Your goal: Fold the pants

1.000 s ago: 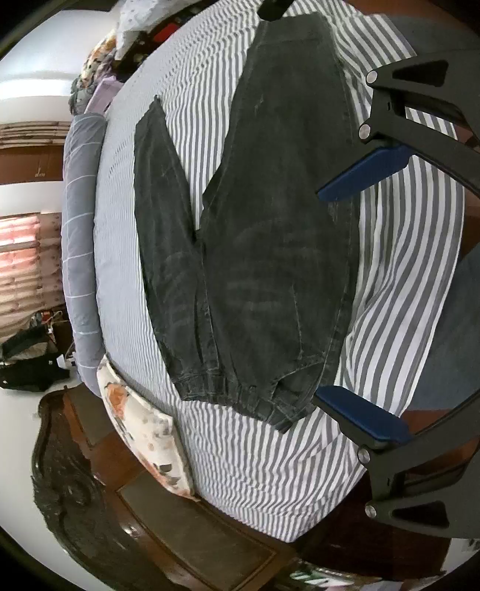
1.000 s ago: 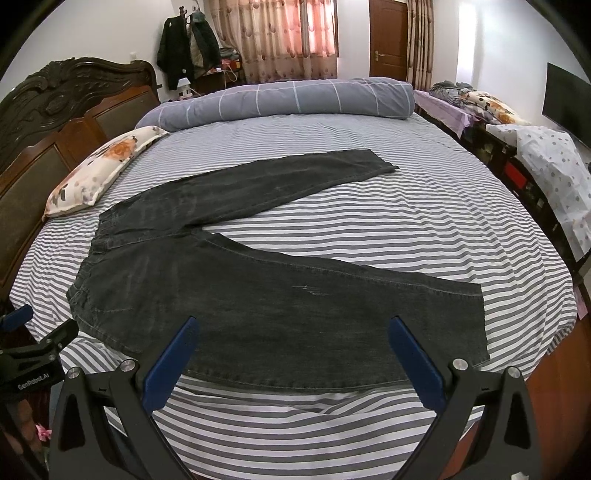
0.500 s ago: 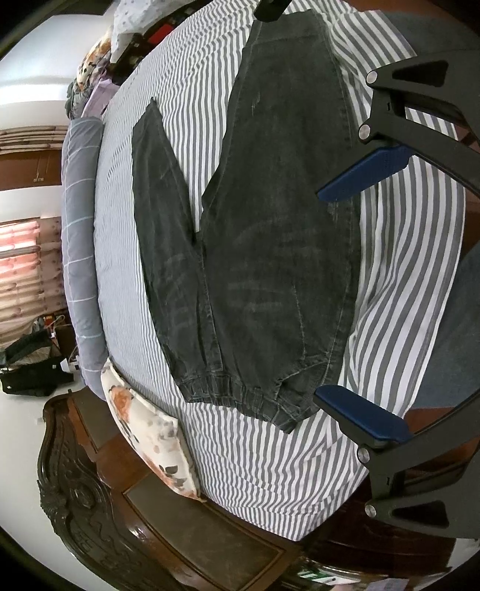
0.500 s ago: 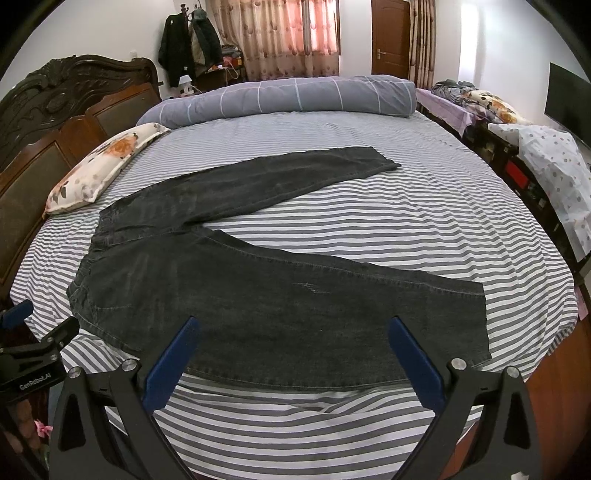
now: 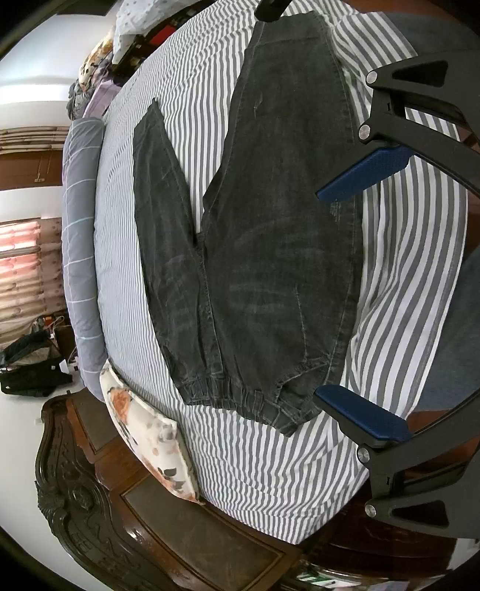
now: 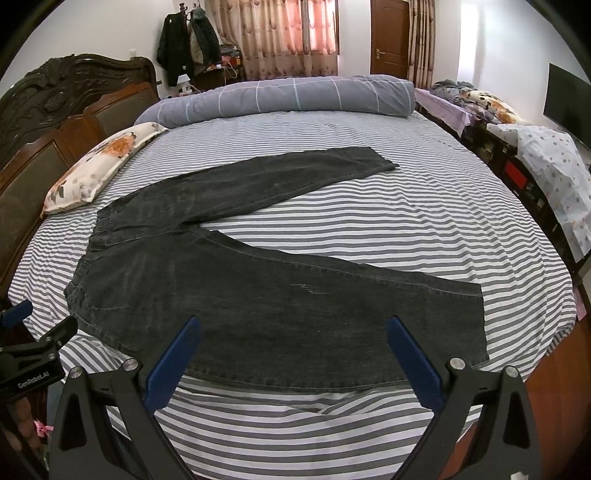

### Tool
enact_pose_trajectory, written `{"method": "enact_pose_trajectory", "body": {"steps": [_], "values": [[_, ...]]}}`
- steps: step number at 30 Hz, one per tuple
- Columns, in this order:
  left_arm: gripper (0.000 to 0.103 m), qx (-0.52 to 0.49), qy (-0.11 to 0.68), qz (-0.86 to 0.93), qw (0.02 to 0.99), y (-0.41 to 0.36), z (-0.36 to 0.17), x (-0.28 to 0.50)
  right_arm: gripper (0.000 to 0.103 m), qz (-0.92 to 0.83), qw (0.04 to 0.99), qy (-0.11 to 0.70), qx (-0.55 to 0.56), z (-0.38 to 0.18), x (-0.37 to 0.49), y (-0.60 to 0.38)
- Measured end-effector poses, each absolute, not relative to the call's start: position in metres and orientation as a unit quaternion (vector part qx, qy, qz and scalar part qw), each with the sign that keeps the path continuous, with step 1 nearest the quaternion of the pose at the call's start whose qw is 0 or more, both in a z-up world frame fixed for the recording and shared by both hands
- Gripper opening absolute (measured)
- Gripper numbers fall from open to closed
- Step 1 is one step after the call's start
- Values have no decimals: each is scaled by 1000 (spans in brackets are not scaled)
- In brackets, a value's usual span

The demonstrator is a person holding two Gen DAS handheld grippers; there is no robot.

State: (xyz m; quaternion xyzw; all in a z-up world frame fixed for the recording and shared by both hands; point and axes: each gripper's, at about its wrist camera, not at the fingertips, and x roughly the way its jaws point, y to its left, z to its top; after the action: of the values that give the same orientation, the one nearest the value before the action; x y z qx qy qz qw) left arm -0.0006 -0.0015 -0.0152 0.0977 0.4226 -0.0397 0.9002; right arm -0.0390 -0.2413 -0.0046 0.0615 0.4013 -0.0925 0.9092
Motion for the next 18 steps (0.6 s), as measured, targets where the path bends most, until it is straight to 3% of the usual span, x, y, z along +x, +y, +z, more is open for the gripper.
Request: {"method": "enact_pose_trajectory", "body": {"steps": [15,18], "values": [[98,90,433,-39,896,3,-23,13,99,-90,904,412,62,-11,-30,-245],[93,79,441,-39,893,10,-28,22,99,-83,903,417,69,-12,-25,-244]]}}
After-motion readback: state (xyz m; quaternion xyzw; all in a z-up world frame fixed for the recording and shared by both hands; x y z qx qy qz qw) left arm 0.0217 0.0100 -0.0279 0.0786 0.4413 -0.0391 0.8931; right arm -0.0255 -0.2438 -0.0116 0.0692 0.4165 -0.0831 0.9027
